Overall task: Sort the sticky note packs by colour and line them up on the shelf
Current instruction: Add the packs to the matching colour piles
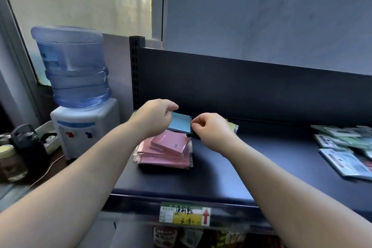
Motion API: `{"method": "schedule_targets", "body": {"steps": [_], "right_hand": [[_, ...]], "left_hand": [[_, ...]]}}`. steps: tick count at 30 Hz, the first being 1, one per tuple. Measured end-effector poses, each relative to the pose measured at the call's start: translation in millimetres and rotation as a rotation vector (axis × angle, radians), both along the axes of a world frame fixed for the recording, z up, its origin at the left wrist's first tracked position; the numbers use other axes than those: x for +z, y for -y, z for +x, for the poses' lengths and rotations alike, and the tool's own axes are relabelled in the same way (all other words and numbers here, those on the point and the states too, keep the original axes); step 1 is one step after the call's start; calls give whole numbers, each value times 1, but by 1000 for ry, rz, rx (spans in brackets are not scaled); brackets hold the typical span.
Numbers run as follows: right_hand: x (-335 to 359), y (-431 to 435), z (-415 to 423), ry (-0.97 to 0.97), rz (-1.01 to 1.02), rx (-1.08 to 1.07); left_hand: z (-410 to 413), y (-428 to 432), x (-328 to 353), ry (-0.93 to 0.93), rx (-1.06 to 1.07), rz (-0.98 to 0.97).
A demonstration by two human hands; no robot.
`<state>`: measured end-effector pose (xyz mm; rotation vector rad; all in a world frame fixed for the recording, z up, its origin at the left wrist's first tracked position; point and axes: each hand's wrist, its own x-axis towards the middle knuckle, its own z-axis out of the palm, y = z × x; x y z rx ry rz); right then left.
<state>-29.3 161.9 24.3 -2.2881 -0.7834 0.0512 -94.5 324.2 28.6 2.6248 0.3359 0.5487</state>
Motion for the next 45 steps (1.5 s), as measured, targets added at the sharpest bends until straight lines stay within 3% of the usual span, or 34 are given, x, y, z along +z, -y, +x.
{"method": "schedule_targets", "body": {"steps": [4, 9, 13, 28, 45], "right_hand": [[1, 41, 10, 135, -50, -42], [0, 121, 26, 417, -294, -126], [-3, 195, 43, 513, -398, -211], [-1, 429, 91, 459, -465, -295], [3, 486, 168, 355, -512, -381]], "left_hand": [[8, 42, 3, -14, -48, 145], [34, 105, 1, -43, -167, 232], [57, 176, 0, -33, -247, 309], [144, 405, -10, -160, -363, 314], [290, 423, -6, -320, -335, 330]]}}
